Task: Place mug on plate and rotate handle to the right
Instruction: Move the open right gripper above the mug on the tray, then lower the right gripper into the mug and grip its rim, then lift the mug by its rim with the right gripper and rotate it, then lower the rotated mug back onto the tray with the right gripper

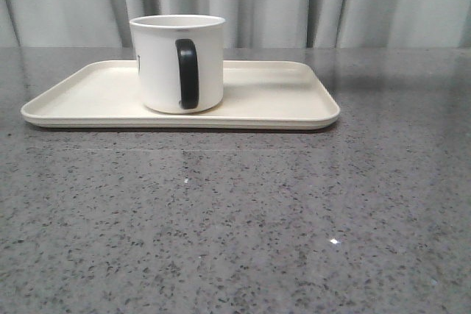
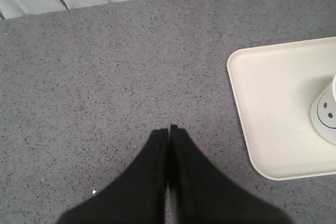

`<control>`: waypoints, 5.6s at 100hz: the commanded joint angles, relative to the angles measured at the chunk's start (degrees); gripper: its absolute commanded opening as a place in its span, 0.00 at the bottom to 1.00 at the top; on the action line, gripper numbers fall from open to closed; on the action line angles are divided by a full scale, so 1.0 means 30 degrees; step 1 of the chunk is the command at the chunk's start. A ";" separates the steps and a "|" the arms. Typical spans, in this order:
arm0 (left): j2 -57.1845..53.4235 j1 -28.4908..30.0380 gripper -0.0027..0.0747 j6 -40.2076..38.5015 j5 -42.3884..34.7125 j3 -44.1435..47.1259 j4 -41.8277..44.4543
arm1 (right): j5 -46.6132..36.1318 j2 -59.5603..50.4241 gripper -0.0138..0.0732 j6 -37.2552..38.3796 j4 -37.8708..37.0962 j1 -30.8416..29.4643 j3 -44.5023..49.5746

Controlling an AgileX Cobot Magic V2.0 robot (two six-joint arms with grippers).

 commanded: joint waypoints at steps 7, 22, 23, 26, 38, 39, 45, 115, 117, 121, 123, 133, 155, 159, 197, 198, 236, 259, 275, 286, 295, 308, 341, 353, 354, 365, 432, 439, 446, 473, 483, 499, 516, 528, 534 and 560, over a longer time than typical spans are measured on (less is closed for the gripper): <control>-0.0349 0.0049 0.01 -0.0100 -0.1001 -0.0402 -0.0333 | -0.0509 -0.0689 0.69 0.0080 -0.0043 0.0630 -0.0648; -0.0349 0.0049 0.01 -0.0100 -0.0829 -0.0402 -0.0333 | -0.0303 -0.0151 0.68 0.0505 -0.1407 0.1342 -0.0648; -0.0349 0.0049 0.01 -0.0100 -0.0781 -0.0402 -0.0333 | -0.0265 -0.0124 0.68 0.0607 -0.1476 0.1371 -0.0648; -0.0349 0.0049 0.01 -0.0100 -0.0746 -0.0402 -0.0333 | -0.0214 -0.0035 0.68 0.0857 -0.1782 0.1480 -0.0648; -0.0349 0.0049 0.01 -0.0100 -0.0746 -0.0402 -0.0333 | -0.0298 0.0289 0.68 0.1068 -0.2405 0.1778 -0.0648; -0.0349 0.0049 0.01 -0.0100 -0.0746 -0.0402 -0.0333 | -0.0298 0.0310 0.68 0.1068 -0.2409 0.1803 -0.0648; -0.0349 0.0049 0.01 -0.0100 -0.0746 -0.0402 -0.0333 | -0.0360 0.0313 0.68 0.1095 -0.2426 0.1820 -0.0648; -0.0349 0.0049 0.01 0.0087 -0.0746 -0.0402 -0.0333 | -0.0336 0.1613 0.68 0.1958 -0.3000 0.1858 -0.0648; -0.0349 0.0049 0.01 0.0087 -0.0746 -0.0402 -0.0333 | -0.0375 0.1610 0.68 0.1958 -0.3000 0.1856 -0.0648; -0.0349 0.0049 0.01 0.0147 -0.0746 -0.0402 -0.0333 | -0.0470 0.1631 0.68 0.1958 -0.3000 0.1856 -0.0648; -0.0349 0.0049 0.01 0.0221 -0.0746 -0.0402 -0.0333 | -0.0498 0.1631 0.68 0.1958 -0.3000 0.1877 -0.0648; -0.0349 0.0049 0.01 0.0263 -0.0746 -0.0402 -0.0333 | -0.0792 0.1631 0.68 0.1958 -0.3000 0.1979 -0.0648; -0.0349 0.0049 0.01 0.0263 -0.0746 -0.0402 -0.0333 | -0.1019 0.2142 0.68 0.1958 -0.2959 0.2399 -0.0648; -0.0349 0.0049 0.01 0.0288 -0.0746 -0.0402 -0.0333 | -0.1037 0.2188 0.68 0.1958 -0.2959 0.2475 -0.0648; -0.0349 0.0049 0.01 0.0342 -0.0680 -0.0402 -0.0352 | -0.1327 0.2243 0.68 0.1958 -0.3063 0.2475 -0.0648; -0.0349 0.0049 0.01 0.0342 -0.0623 -0.0402 -0.0352 | -0.1327 0.2243 0.68 0.1958 -0.3063 0.2475 -0.0648; -0.0349 0.0049 0.01 0.0357 -0.0492 -0.0402 -0.0352 | -0.1287 0.2334 0.68 0.1958 -0.3063 0.2475 -0.0648; -0.0349 0.0049 0.01 0.0387 -0.0449 -0.0402 -0.0352 | -0.0929 0.2707 0.56 0.1958 -0.3063 0.2475 -0.0648; -0.0349 0.0049 0.01 0.0402 -0.0449 -0.0402 -0.0352 | -0.0871 0.2757 0.37 0.1958 -0.3063 0.2475 -0.0648; -0.0349 0.0049 0.01 0.0433 -0.0449 -0.0402 -0.0352 | -0.0871 0.2757 0.25 0.1958 -0.3063 0.2475 -0.0648; -0.0349 0.0049 0.01 0.0774 -0.0449 -0.0402 -0.0352 | -0.0850 0.2757 0.16 0.1958 -0.3063 0.2475 -0.0648; -0.0349 0.0049 0.01 0.0774 -0.0449 -0.0402 -0.0352 | -0.0813 0.2757 0.09 0.1958 -0.3046 0.2475 -0.0787; -0.0349 0.0049 0.01 0.0800 -0.0449 -0.0402 -0.0352 | 0.0362 0.2720 0.09 0.1508 -0.3066 0.2475 -0.3418; -0.0349 0.0049 0.01 0.0800 -0.0449 -0.0402 -0.0408 | 0.1898 0.2720 0.09 0.0923 -0.3084 0.2439 -0.5277; -0.0349 0.0049 0.01 0.0800 -0.0449 -0.0402 -0.0408 | 0.1979 0.2720 0.09 0.0877 -0.3113 0.2443 -0.5364; -0.0349 0.0049 0.01 0.0800 -0.0440 -0.0402 -0.0456 | 0.2976 0.2720 0.09 0.0097 -0.3198 0.2370 -0.6277; -0.0349 0.0049 0.01 0.0885 -0.0440 -0.0402 -0.0760 | 0.3016 0.2627 0.09 -0.5650 -0.4541 0.2397 -0.6260; -0.0349 0.0049 0.01 0.0885 -0.0440 -0.0402 -0.0796 | 0.3016 0.2627 0.09 -0.6738 -0.4541 0.2397 -0.6231; -0.0349 0.0049 0.01 0.0885 -0.0440 -0.0402 -0.0796 | 0.3016 0.2627 0.09 -0.7172 -0.4541 0.2422 -0.6214; -0.0349 0.0049 0.01 0.0914 -0.0591 -0.0402 -0.0796 | 0.3016 0.2650 0.09 -0.8764 -0.4431 0.3066 -0.5967; -0.0349 0.0049 0.01 0.0914 -0.0593 -0.0402 -0.0796 | 0.3016 0.2650 0.09 -0.9365 -0.4450 0.3551 -0.5487; -0.0349 0.0049 0.01 0.0914 -0.0593 -0.0402 -0.0796 | 0.3016 0.2650 0.09 -0.9777 -0.4450 0.3887 -0.3995; -0.0349 0.0049 0.01 0.0914 -0.0593 -0.0402 -0.0796 | 0.3016 0.2650 0.09 -0.9947 -0.4839 0.3887 -0.3386; -0.0349 0.0049 0.01 0.0914 -0.0593 -0.0402 -0.0796 | 0.3016 0.2495 0.09 -1.0261 -0.4862 0.3887 -0.3386; -0.0349 0.0049 0.01 0.0914 -0.0558 -0.0402 -0.0796 | 0.3016 0.2434 0.09 -1.0386 -0.4965 0.3887 -0.3386; -0.0349 0.0049 0.01 0.0914 -0.0475 -0.0402 -0.0796 | 0.3016 0.2413 0.09 -1.1446 -0.5361 0.3887 -0.3386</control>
